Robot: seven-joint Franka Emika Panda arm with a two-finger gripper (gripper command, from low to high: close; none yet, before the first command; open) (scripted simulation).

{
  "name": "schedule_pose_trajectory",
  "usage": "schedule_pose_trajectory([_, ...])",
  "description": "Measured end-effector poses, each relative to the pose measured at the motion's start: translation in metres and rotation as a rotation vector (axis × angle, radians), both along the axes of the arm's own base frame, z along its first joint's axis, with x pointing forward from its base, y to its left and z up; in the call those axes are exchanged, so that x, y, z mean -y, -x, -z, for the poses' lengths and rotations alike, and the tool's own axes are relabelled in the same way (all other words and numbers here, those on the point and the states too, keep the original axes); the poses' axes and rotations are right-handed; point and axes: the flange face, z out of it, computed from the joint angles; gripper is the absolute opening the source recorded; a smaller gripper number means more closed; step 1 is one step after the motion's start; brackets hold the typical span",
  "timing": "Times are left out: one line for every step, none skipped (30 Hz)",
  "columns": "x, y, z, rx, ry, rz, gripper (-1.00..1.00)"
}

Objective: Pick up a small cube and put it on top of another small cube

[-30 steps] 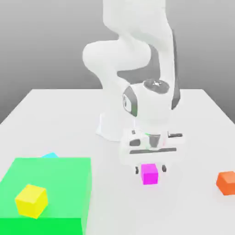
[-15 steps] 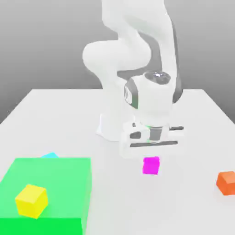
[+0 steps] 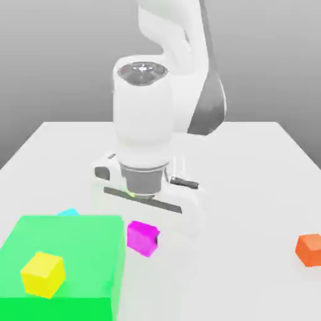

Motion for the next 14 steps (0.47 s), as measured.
schedule_pose_trajectory([0.018, -0.007, -0.008, 0.0, -0.001, 0.048, -1.0])
schedule_pose_trajectory([0.038, -0.012, -0.016, 0.0, -0.001, 0.098, -1.0])
schedule_pose_trajectory([0.058, -0.017, -0.025, 0.001, -0.002, 0.147, -1.0])
schedule_pose_trajectory([0.076, -0.021, -0.033, 0.001, -0.003, 0.191, -1.0])
schedule_pose_trajectory([0.094, -0.024, -0.042, 0.001, -0.003, 0.235, -1.0])
schedule_pose_trajectory([0.113, -0.027, -0.051, 0.001, -0.004, 0.28, -1.0])
schedule_pose_trajectory([0.119, -0.029, -0.047, 0.001, -0.005, 0.296, -1.0])
schedule_pose_trajectory([0.122, -0.032, -0.036, 0.001, -0.005, 0.301, -1.0])
schedule_pose_trajectory([0.122, -0.033, -0.022, 0.001, -0.005, 0.303, -1.0])
schedule_pose_trajectory([0.123, -0.033, -0.006, 0.001, -0.004, 0.305, 1.0])
schedule_pose_trajectory([0.123, -0.033, -0.006, 0.001, -0.004, 0.305, 1.0])
schedule_pose_trajectory([0.123, -0.033, -0.006, 0.001, -0.004, 0.305, 1.0])
schedule_pose_trajectory([0.123, -0.033, -0.006, 0.001, -0.004, 0.305, 1.0])
schedule_pose_trajectory([0.123, -0.033, -0.006, 0.001, -0.004, 0.305, 1.0])
